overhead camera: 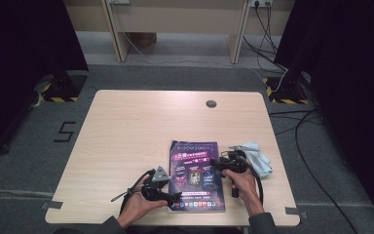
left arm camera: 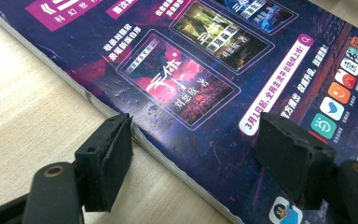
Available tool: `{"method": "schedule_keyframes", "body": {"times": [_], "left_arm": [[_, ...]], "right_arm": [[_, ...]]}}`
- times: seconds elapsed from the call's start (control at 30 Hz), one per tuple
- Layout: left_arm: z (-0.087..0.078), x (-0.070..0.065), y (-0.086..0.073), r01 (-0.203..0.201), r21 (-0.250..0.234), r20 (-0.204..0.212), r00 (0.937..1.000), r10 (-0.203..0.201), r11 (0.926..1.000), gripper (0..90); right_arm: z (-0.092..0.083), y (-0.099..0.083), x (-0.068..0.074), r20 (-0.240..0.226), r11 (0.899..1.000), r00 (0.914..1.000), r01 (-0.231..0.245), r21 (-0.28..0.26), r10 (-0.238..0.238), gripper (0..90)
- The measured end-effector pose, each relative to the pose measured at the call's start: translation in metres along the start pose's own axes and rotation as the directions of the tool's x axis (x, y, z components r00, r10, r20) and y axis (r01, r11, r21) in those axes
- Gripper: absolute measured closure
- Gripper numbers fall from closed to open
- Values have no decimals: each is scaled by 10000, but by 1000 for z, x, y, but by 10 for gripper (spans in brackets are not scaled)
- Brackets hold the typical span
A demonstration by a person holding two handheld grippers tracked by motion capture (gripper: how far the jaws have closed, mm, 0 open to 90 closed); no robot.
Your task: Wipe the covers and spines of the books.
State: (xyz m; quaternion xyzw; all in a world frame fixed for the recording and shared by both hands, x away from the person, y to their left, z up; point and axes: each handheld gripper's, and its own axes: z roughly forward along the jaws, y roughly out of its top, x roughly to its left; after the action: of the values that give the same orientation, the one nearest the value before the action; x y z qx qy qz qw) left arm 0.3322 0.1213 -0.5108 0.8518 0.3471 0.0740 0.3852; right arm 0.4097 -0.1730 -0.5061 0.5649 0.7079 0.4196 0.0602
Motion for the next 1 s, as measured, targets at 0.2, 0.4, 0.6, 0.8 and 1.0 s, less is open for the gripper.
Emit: {"method": "schedule_keyframes", "body": {"times": [0.2,0.4,0.6,0.8,1.0], "left_arm": [[0,1,-1,188,-134,-180,9997,-190,9997,264],[1,1,-1,236,-230,-264,9994,-243,9995,264],[1,2,-2,227,-260,-230,9995,-233,9994,264],[0,3,-2,250,-292,-205,9995,-256,9993,261],[-10,10,-5,189,-241,-163,9997,-193,9995,270]], "right_arm": [[-17,10,13,-968,9969,9952,-191,-758,118,576],[-22,16,24,-1158,9974,9914,568,-451,-617,660],[-17,16,32,-1202,9909,9841,1335,160,-1307,699],[-16,16,34,-863,9820,9791,1870,276,-1840,719],[-17,23,40,-681,9668,9661,2522,414,-2491,734]]}}
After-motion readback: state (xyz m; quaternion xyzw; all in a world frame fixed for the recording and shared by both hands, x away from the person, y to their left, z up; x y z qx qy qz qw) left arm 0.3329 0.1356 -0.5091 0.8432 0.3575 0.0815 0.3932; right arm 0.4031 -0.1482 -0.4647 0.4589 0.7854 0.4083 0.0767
